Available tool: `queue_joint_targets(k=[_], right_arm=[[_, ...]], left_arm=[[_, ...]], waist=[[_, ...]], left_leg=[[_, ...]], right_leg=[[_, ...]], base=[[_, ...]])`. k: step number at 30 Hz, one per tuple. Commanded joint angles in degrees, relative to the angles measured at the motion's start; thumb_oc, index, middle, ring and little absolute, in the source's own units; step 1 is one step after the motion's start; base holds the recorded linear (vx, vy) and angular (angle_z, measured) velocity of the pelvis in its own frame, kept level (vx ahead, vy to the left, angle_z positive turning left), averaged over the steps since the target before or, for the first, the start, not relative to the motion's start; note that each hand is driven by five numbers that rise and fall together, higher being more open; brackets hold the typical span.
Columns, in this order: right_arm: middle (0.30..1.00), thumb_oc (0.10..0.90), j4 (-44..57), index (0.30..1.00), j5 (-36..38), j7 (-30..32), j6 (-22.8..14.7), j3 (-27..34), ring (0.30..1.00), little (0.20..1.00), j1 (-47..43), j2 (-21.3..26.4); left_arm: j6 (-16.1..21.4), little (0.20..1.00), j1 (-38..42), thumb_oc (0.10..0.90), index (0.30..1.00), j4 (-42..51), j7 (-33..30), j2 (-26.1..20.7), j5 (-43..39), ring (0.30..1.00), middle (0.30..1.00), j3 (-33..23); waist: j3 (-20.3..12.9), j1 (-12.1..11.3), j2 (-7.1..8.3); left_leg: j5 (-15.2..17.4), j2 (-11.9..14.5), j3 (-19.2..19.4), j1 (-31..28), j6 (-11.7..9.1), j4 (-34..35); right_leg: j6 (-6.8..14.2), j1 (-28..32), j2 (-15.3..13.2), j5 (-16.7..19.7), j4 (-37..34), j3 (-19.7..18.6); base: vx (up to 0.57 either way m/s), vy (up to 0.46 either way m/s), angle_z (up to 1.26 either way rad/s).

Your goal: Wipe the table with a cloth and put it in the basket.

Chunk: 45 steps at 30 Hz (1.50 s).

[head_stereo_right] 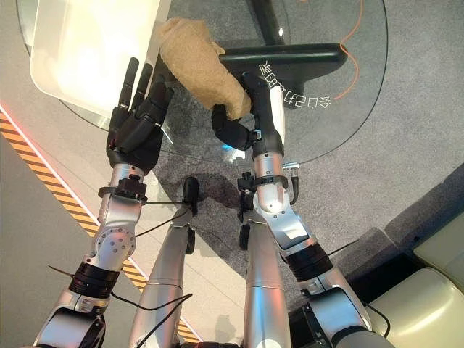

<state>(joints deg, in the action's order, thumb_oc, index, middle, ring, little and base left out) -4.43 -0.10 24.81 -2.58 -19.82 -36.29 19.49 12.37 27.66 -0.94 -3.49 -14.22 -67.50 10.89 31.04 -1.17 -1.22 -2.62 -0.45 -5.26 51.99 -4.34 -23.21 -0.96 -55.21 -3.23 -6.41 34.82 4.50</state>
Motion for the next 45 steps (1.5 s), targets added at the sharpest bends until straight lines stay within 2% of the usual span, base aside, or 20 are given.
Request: queue_joint_targets(k=[1,14,29,39,40,41,45], right_arm=[[0.3,0.1,15.56,0.3,-3.34,-1.0,-9.23,-0.24,0.3,0.2,-4.48,-0.72],[0.3,0.1,15.13,0.3,-3.66,-1.65,-8.74,-1.69,0.3,0.2,-5.14,-0.38],[0.3,0.1,15.39,0.3,-3.59,-1.99,-8.46,-1.93,0.3,0.2,-5.55,-0.37],[0.3,0.1,15.53,0.3,-3.64,-2.11,-8.28,-1.81,0.3,0.2,-5.14,-0.33],[0.3,0.1,15.59,0.3,-3.77,-2.1,-8.29,-1.84,0.3,0.2,-4.97,-0.38],[0.3,0.1,15.55,0.3,-3.95,-2.08,-8.36,-1.96,0.3,0.2,-4.88,-0.59],[0.3,0.1,15.54,0.3,-4.07,-1.97,-8.43,-2.05,0.3,0.2,-5.02,-0.76]], left_arm=[[1.02,0.9,3.3,0.8,0.9,10.39,5.54,0.89,-3.03,0.9,0.9,-0.94],[-1.48,0.9,4.62,0.8,0.9,12.14,8.32,1.29,-4.97,0.9,0.9,0.14],[-1.63,0.9,5.42,0.8,0.9,13.0,7.84,0.44,-1.13,0.9,0.9,0.7],[-0.1,0.9,4.97,0.8,0.9,13.53,8.11,0.38,-0.82,0.9,0.9,0.06],[0.22,0.488,4.92,0.388,0.547,13.7,7.96,0.44,-0.62,0.547,0.547,0.04],[0.9,0.2,4.83,0.1,0.3,13.69,8.13,0.63,-0.18,0.3,0.3,0.05],[0.91,0.2,4.86,0.1,0.3,13.8,8.33,0.95,0.39,0.3,0.3,0.19]], waist=[[-1.24,0.62,-1.87],[-1.24,0.93,-1.98],[-1.24,0.87,-2.01],[-1.24,0.72,-2.04],[-1.24,0.73,-2.0],[-1.24,0.73,-1.99],[-1.24,0.74,-1.94]], left_leg=[[1.33,-2.73,4.21,-2.03,4.83,-1.52],[1.58,-2.62,4.4,-2.28,4.71,-1.71],[1.49,-2.73,4.28,-2.22,4.79,-1.54],[1.39,-2.73,4.2,-2.29,4.79,-1.33],[1.39,-2.75,4.17,-2.23,4.79,-1.39],[1.36,-2.79,4.09,-2.16,4.75,-1.43],[1.34,-2.76,4.17,-2.22,4.82,-1.31]], right_leg=[[0.85,2.89,2.97,2.78,-3.48,-0.13],[0.89,3.04,2.75,2.75,-3.48,-0.37],[0.88,2.89,2.73,2.82,-3.51,-0.32],[0.86,2.84,2.74,2.77,-3.43,-0.18],[0.84,2.81,2.75,2.77,-3.39,-0.19],[0.86,2.76,2.82,2.78,-3.35,-0.27],[0.82,2.77,2.85,2.76,-3.38,-0.23]], base=[[0.0,0.0,0.0],[0.0,0.0,0.0],[0.0,0.0,0.0],[0.0,0.0,0.0],[0.0,0.0,0.0],[0.0,0.0,0.0],[0.0,0.0,0.0]])
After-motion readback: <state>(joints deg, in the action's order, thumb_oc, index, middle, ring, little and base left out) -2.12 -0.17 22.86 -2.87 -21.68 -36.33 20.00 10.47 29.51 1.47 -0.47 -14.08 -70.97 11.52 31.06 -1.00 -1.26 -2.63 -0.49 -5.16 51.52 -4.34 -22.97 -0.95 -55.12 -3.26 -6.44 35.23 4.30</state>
